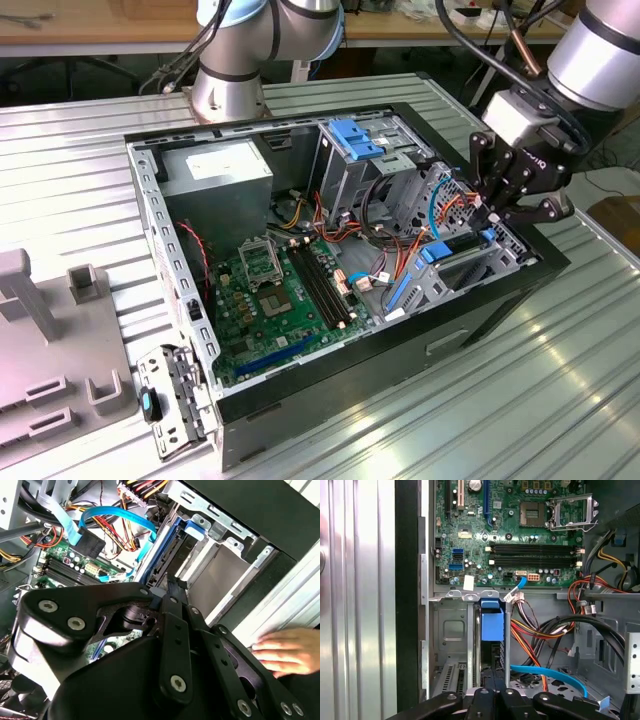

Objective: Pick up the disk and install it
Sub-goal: 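Insert the first disk wire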

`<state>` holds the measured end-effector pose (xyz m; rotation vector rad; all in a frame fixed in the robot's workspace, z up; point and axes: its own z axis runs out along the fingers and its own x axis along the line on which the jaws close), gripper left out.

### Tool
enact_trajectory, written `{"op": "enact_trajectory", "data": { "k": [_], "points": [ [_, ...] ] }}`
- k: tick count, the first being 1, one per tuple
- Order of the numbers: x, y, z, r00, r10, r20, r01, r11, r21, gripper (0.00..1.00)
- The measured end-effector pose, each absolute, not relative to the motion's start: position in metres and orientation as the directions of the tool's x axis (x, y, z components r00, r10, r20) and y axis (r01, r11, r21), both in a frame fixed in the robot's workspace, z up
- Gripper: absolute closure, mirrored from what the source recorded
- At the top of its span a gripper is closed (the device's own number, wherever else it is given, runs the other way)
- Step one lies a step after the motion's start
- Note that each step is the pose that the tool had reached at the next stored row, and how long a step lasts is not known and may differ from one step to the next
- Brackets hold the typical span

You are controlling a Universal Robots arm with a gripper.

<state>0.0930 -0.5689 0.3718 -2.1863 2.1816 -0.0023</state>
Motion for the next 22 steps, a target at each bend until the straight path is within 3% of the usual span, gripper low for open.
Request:
{"op": "enact_trajectory", "data": {
  "k": [7,22],
  "points": [
    [0.0939,-0.5683,0.3773,0.011,-0.999,-0.037,-0.999,-0.009,-0.030,0.89],
    [0.1000,-0.5666,0.3774,0.219,-0.975,-0.036,-0.976,-0.218,-0.029,0.89]
  ]
}}
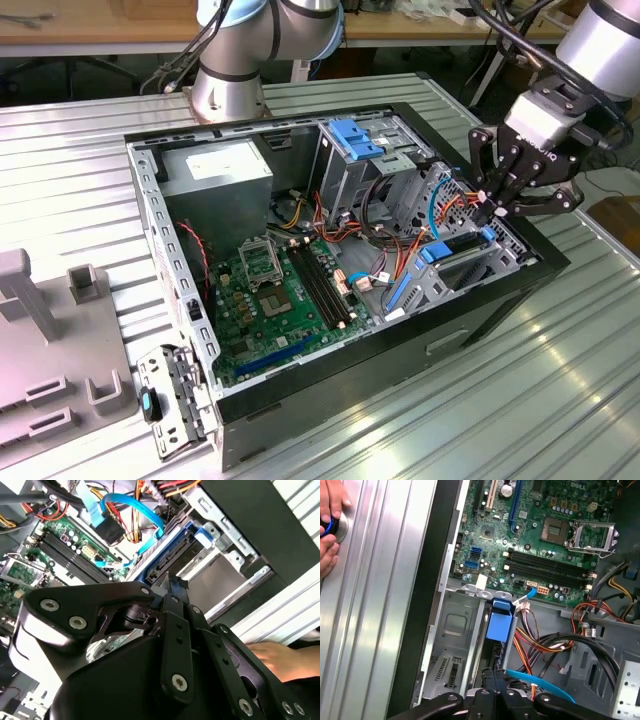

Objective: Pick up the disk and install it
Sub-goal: 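Insert the first disk wire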

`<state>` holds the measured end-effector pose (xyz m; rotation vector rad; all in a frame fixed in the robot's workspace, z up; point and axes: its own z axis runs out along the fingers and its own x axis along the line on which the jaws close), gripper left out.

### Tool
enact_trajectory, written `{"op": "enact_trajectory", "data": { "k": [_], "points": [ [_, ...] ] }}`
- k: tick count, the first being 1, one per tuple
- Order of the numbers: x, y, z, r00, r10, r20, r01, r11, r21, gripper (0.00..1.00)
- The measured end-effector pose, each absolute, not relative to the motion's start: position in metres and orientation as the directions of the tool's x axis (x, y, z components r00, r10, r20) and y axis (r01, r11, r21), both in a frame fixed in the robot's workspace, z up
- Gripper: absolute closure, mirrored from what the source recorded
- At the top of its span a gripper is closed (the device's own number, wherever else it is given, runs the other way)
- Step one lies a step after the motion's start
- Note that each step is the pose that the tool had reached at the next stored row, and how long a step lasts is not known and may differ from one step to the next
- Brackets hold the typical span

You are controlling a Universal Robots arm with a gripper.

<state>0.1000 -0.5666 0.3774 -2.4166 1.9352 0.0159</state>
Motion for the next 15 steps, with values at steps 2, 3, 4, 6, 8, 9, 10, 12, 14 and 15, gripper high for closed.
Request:
{"op": "enact_trajectory", "data": {
  "k": [2,3,4,6,8,9,10,12,14,15],
  "points": [
    [0.104,-0.566,0.377,0.222,-0.974,-0.037,-0.975,-0.221,-0.029,0.89],
    [0.108,-0.564,0.377,0.224,-0.974,-0.037,-0.974,-0.223,-0.029,0.89],
    [0.110,-0.562,0.377,0.225,-0.974,-0.037,-0.974,-0.224,-0.029,0.89],
    [0.113,-0.559,0.377,0.225,-0.974,-0.037,-0.974,-0.224,-0.029,0.89],
    [0.114,-0.554,0.377,0.226,-0.973,-0.036,-0.974,-0.225,-0.028,0.89],
    [0.115,-0.551,0.377,0.226,-0.973,-0.036,-0.974,-0.225,-0.028,0.89],
    [0.115,-0.548,0.377,0.227,-0.973,-0.035,-0.974,-0.226,-0.028,0.89],
    [0.116,-0.538,0.377,0.229,-0.973,-0.031,-0.973,-0.228,-0.027,0.89],
    [0.116,-0.529,0.377,0.231,-0.973,-0.026,-0.973,-0.230,-0.026,0.89],
    [0.116,-0.525,0.377,0.231,-0.973,-0.024,-0.973,-0.230,-0.026,0.89]
  ]
}}
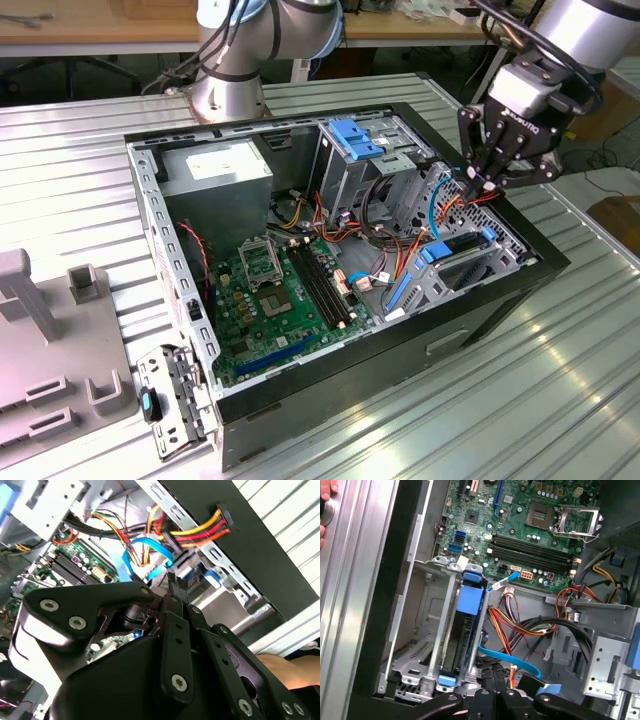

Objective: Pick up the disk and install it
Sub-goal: 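Insert the first disk wire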

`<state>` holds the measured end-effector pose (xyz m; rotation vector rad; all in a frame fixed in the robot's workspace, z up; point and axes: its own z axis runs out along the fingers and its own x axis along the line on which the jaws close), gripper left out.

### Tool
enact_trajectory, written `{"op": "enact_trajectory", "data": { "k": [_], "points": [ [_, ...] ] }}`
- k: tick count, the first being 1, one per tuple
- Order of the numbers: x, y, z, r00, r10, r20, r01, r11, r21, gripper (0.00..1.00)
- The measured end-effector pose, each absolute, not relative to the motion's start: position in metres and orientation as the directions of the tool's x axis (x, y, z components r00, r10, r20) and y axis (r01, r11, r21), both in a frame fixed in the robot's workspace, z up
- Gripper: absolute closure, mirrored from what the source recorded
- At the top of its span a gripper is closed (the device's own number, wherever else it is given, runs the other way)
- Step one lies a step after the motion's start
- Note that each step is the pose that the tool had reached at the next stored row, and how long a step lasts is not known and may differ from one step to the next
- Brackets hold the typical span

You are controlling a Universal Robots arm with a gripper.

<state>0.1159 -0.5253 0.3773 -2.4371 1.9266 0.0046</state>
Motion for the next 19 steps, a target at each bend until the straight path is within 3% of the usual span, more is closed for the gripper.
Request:
{"op": "enact_trajectory", "data": {
  "k": [5,19],
  "points": [
    [0.116,-0.507,0.377,0.240,-0.971,-0.019,-0.971,-0.239,-0.025,0.89],
    [0.116,-0.501,0.377,0.489,-0.872,-0.019,-0.872,-0.488,-0.024,0.89]
  ]
}}
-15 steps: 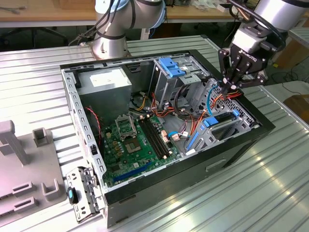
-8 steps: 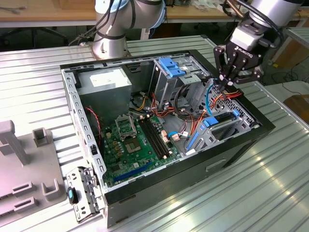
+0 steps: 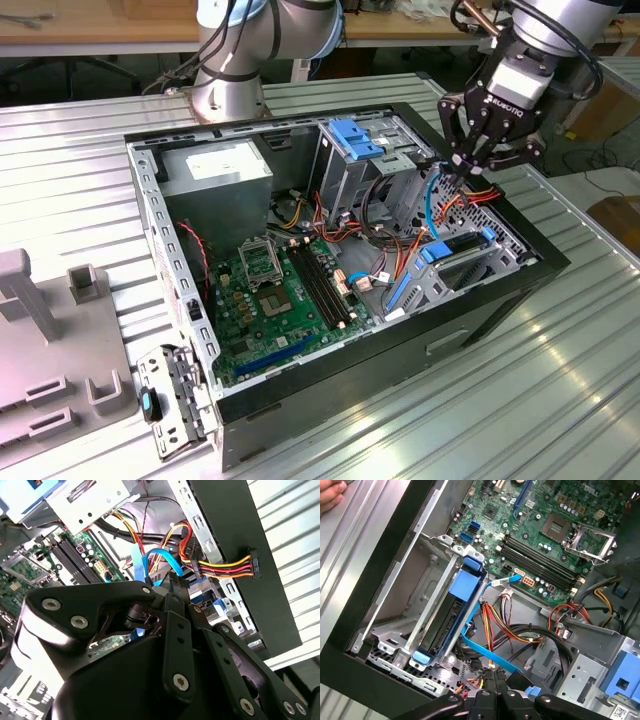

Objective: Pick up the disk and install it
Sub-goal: 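Insert the first disk wire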

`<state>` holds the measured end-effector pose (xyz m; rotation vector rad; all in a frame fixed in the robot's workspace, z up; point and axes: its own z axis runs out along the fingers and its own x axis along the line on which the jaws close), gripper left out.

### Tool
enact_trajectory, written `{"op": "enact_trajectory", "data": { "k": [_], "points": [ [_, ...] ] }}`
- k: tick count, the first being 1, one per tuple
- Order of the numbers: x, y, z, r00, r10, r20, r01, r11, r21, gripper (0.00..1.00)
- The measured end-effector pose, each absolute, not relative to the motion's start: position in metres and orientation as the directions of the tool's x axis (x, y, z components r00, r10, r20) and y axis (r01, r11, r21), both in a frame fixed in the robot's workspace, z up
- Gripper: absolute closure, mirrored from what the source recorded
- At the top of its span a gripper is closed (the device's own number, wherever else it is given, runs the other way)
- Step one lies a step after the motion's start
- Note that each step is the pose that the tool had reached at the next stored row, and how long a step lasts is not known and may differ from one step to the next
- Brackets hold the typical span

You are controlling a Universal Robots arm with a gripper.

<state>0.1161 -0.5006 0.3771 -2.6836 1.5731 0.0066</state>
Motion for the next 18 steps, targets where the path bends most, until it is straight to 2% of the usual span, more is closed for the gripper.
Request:
{"op": "enact_trajectory", "data": {
  "k": [18],
  "points": [
    [0.156,-0.499,0.376,0.558,-0.830,-0.019,-0.830,-0.558,-0.024,0.89]
  ]
}}
